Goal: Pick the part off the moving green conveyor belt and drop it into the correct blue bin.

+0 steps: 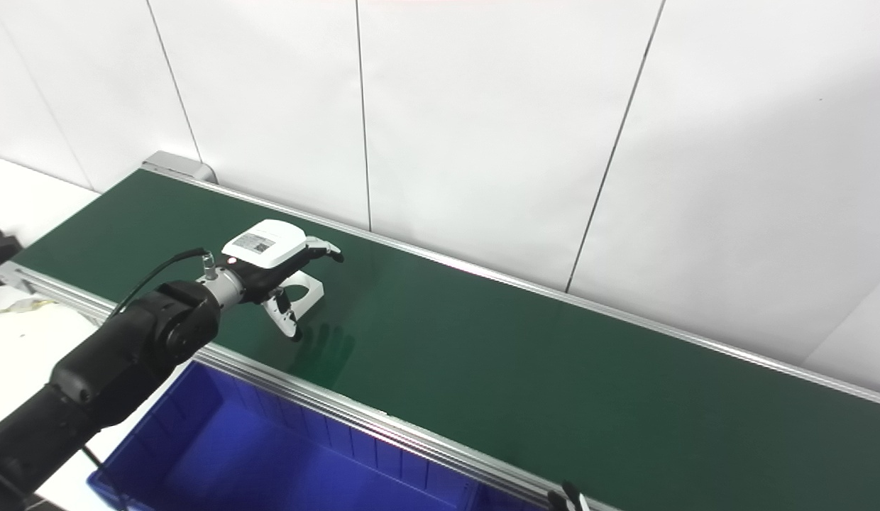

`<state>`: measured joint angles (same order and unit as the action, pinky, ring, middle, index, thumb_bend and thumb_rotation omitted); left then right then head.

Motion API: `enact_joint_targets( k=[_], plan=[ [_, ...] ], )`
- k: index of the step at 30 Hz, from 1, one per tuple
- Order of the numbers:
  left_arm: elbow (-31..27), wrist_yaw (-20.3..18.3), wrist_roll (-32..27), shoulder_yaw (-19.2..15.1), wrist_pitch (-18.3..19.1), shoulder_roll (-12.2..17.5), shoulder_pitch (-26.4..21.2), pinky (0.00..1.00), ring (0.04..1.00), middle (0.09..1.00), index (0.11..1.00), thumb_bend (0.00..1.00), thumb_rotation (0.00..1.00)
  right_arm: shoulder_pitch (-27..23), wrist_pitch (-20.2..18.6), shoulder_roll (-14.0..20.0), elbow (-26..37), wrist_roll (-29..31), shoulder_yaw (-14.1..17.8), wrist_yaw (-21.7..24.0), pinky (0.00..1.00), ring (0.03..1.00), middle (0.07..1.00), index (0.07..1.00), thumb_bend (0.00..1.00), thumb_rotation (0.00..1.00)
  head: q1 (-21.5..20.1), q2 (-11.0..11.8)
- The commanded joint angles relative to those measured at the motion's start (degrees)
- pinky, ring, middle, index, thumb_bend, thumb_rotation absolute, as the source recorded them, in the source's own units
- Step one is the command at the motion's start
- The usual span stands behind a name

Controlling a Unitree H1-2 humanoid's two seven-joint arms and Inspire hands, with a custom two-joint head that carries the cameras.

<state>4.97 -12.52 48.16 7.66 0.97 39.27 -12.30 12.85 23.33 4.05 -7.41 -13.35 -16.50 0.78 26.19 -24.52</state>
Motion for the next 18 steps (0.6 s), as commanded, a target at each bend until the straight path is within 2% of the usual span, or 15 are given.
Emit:
enact_joint_targets(
  k=[1,8,15,18],
  plan=[
    [-0.33,-0.43,1.07,-0.34,0.71,3.21,-3.02,0.72,0.818,0.848,0.824,0.93,0.0,-0.1,3.08,-0.18,2.03,0.45,-0.1,0.14,0.83,0.881,0.887,0.959,0.59,0.7,-0.1,0.03],
    [3.18,-2.6,3.09,2.15,0.23,4.77,-6.06,0.74,0.835,0.863,0.825,0.93,0.0,0.02,3.02,-0.09,2.15,0.66,-0.23,0.38,0.83,0.882,0.89,0.962,0.58,0.7,-0.22,-0.03],
    [7.41,-2.28,3.51,4.66,-0.16,4.77,-8.19,0.7,0.806,0.829,0.833,0.94,0.0,0.22,3.06,-0.17,2.42,0.73,-0.34,0.33,0.83,0.881,0.889,0.963,0.58,0.69,-0.41,-0.11],
    [9.6,-1.37,3.57,5.62,-0.72,4.62,-9.03,0.7,0.805,0.845,0.832,0.94,0.0,0.36,3.01,-0.16,2.6,0.72,-0.35,0.36,0.83,0.881,0.888,0.963,0.58,0.69,-0.46,-0.15]
  ],
)
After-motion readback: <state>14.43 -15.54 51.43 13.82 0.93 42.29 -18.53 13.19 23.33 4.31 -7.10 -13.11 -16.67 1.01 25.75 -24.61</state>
